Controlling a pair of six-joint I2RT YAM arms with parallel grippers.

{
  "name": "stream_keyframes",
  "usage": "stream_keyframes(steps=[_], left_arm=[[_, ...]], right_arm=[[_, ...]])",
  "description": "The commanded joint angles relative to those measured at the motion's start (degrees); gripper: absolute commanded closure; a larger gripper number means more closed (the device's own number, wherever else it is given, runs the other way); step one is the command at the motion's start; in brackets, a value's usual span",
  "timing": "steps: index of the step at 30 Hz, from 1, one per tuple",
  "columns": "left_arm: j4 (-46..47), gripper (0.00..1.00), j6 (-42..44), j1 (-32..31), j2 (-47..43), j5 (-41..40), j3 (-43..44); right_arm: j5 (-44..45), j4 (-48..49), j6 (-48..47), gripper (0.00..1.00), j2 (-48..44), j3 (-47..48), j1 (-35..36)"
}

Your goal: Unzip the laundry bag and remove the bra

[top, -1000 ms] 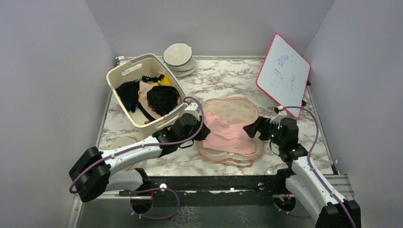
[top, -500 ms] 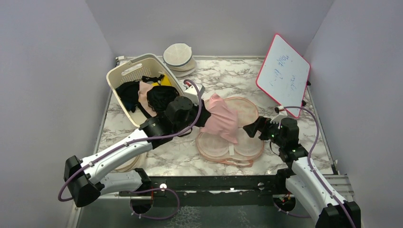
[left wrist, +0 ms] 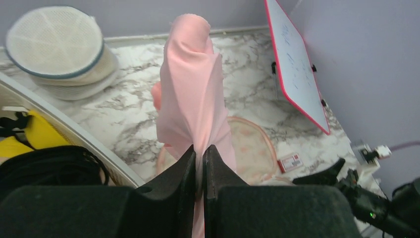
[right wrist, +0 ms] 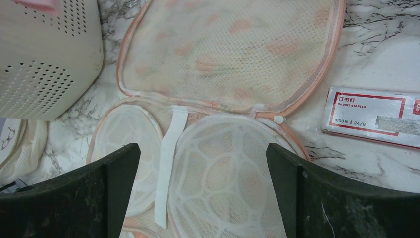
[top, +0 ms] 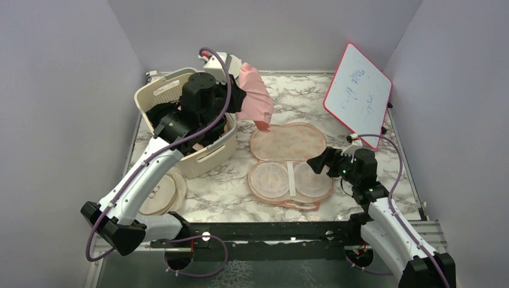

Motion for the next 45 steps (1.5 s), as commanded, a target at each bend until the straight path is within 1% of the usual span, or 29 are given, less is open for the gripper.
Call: stream_keyframes(steps=[1, 4, 7, 11, 14, 17, 20, 25, 27, 28, 32, 35, 38, 41, 45], left_arm=[[-2.30, 1.00, -0.35, 6.43, 1.46, 2.11, 6.57], [-4.01, 1.00, -3.09, 11.41, 2.41, -1.18, 10.66], [-7.14, 1.00, -8.42, 14.19, 1.89, -13.21, 13.40], [-4.75, 1.00, -12.47, 15.28, -0.34, -24.65, 12.43], [-2.63, 1.00, -15.38, 15.45, -0.74, -29.72, 11.61], [-0.52, 1.00, -19.63, 15.82, -1.25, -33.21, 8.35], [0.11, 1.00, -23.06, 16.43, -1.36, -33.25, 6.50], [-0.12, 1.00, -32.23, 16.59, -2.33, -35.84, 3.66], [0.56, 1.00, -32.90, 16.62, -2.10, -36.91, 3.38], [1.37, 1.00, -32.66, 16.85, -1.35, -39.44, 3.52], [2.66, 1.00, -32.22, 18.08, -0.46, -41.30, 2.89], [3.69, 1.00, -33.00, 19.37, -0.44, -39.54, 0.88], [3.81, 1.00, -36.50, 20.15, -2.10, -37.39, -3.33], [3.97, 1.00, -40.76, 20.48, -4.64, -34.44, -11.11], [4.00, 1.00, -44.81, 20.58, -7.70, -31.95, -17.93]], right_arm=[[-0.04, 1.71, 0.08, 0.02, -0.19, -0.68, -0.23], [-0.04, 1.76, 0.08, 0.02, -0.07, -0.68, -0.22], [0.04, 1.76, 0.08, 0.03, 0.09, -0.69, -0.23], [0.13, 1.82, 0.08, 0.03, 0.30, -0.70, -0.22], [0.20, 1.73, 0.08, 0.03, 0.51, -0.60, -0.22], [0.22, 1.76, 0.16, 0.03, 0.60, -0.51, -0.23], [0.22, 1.76, 0.18, 0.03, 0.62, -0.59, -0.27], [0.13, 1.79, 0.15, 0.03, 0.71, -0.57, -0.22], [0.13, 1.84, 0.16, 0.03, 0.77, -0.50, -0.22], [0.22, 1.77, 0.17, 0.03, 0.80, -0.51, -0.24], [0.22, 1.78, 0.17, 0.03, 0.75, -0.50, -0.27], [0.22, 1.80, 0.21, 0.03, 0.80, -0.50, -0.22], [0.30, 1.81, 0.19, 0.03, 0.89, -0.50, -0.22], [0.23, 1.84, 0.17, 0.03, 1.01, -0.44, -0.22], [0.13, 1.94, 0.08, 0.03, 1.35, -0.37, -0.23]])
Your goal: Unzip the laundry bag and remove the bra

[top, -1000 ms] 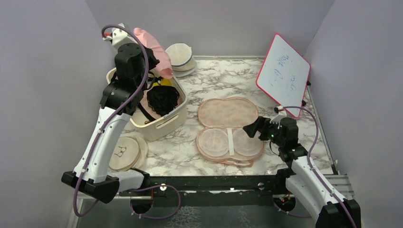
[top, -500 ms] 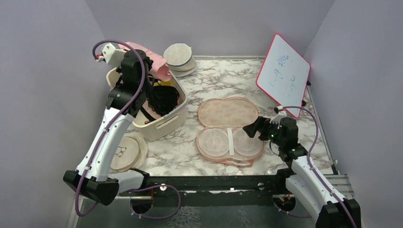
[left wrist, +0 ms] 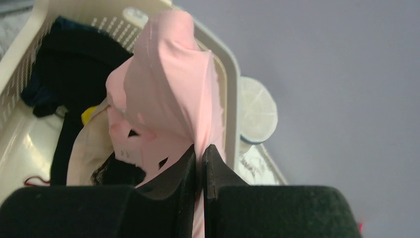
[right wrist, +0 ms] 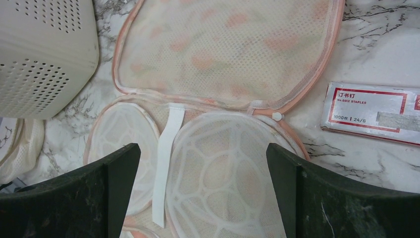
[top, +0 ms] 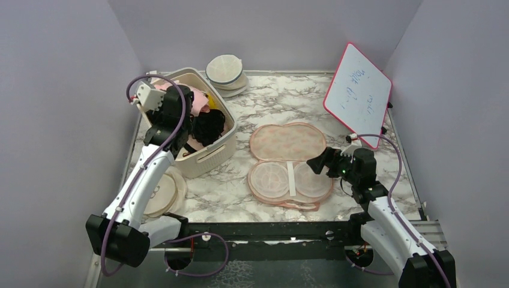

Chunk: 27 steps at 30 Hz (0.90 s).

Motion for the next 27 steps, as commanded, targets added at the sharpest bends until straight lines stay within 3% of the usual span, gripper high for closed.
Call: stream_keyframes(steps=[1, 13, 27], left_arm=[[0.95, 1.00, -6.46, 0.34, -5.06, 3.94, -6.13], [-3.48, 0.96, -8.91, 0.33, -18.74, 9.66, -16.37], [-4.14, 0.85, -11.72, 0.34, -19.19, 15.26, -21.68]], right_arm=[[0.13, 1.89, 0.06, 0.03, 0.45, -0.38, -0.22], [0.02, 2.06, 0.10, 0.03, 0.30, -0.42, -0.22], [-0.04, 1.98, 0.06, 0.04, 0.21, -0.50, -0.27]])
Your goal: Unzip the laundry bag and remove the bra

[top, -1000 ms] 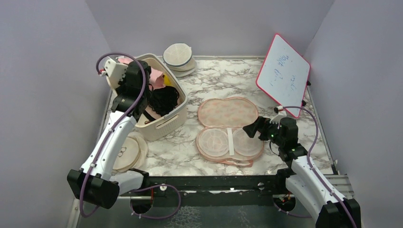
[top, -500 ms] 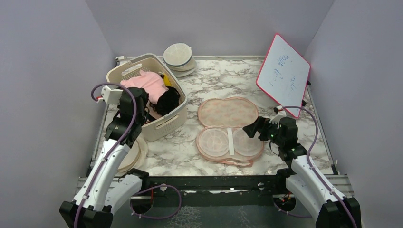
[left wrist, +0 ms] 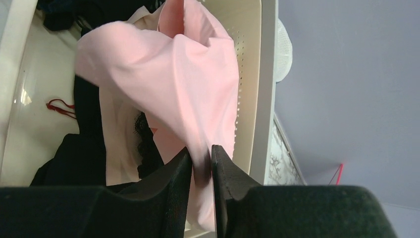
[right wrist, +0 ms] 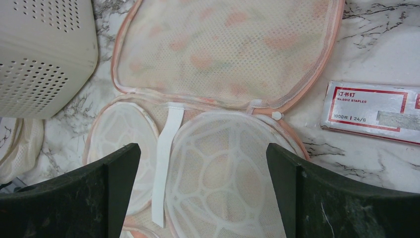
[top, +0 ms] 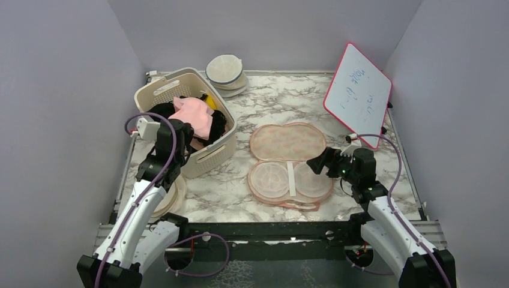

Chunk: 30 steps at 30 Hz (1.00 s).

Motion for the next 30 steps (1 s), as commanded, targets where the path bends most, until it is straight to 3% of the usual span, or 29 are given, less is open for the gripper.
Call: stream_keyframes(steps=[1, 7, 13, 22, 26, 30], left_arm=[[-0.40, 0.83, -2.12, 0.34, 0.12, 3.12, -0.82], [-0.33, 0.79, -2.43, 0.34, 0.46, 5.45, -2.07], [-0.45, 0.42, 1.44, 0.34, -1.96, 5.80, -1.47], [-0.73, 0.10, 13.40, 0.34, -7.51, 8.09, 1.42], [-0.57, 0.01, 17.28, 0.34, -9.39, 10.41, 1.95], [-0.32, 0.01, 20.79, 0.32, -9.17, 12.95, 3.05]], right_arm=[[0.06, 1.98, 0.13, 0.04, -0.34, -0.50, -0.23], [0.07, 1.98, 0.14, 0.04, -0.49, -0.53, -0.22], [-0.02, 1.96, 0.07, 0.04, -0.35, -0.50, -0.22], [-0.11, 2.06, 0.06, 0.04, -0.28, -0.50, -0.22], [-0.11, 2.09, 0.06, 0.04, 0.03, -0.46, -0.22], [-0.02, 2.15, 0.12, 0.04, 0.35, -0.42, -0.23]])
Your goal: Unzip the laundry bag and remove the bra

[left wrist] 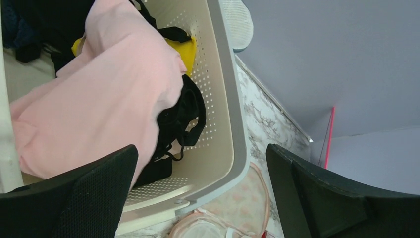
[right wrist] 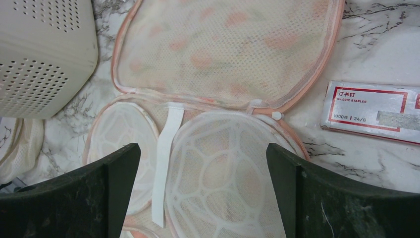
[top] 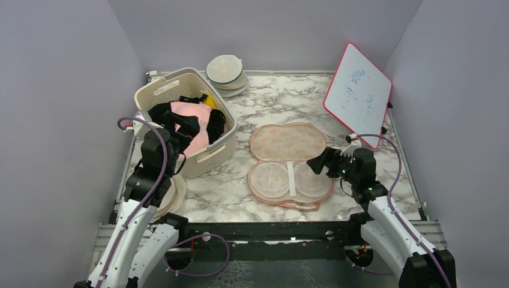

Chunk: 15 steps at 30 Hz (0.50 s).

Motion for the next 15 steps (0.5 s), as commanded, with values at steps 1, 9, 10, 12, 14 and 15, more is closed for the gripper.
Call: stream_keyframes(steps=[1, 9, 10, 12, 14, 15], left_arm=[[1.12, 0.01, 7.13, 0.34, 0.01, 4.51, 2.73], [3.72, 0.01, 17.47, 0.33, 5.39, 10.85, 5.72], [3.81, 0.01, 18.50, 0.27, 6.41, 12.16, 6.18], [4.41, 0.01, 20.56, 0.33, 8.30, 15.10, 7.48], [6.82, 0.01, 22.48, 0.38, 10.29, 18.97, 9.00], [8.50, 0.01, 23.71, 0.34, 11.41, 20.95, 9.76]], right_arm=[[-0.04, 2.15, 0.12, 0.04, 0.46, -0.34, -0.23], [0.02, 2.15, 0.19, 0.04, 1.28, -0.15, -0.22], [-0.03, 2.15, 0.15, 0.04, 1.28, -0.15, -0.22], [0.03, 2.15, 0.13, 0.04, 1.25, -0.09, -0.22], [0.09, 2.02, 0.14, 0.04, 1.22, -0.15, -0.23], [0.12, 2.06, 0.14, 0.04, 1.12, -0.15, -0.23]])
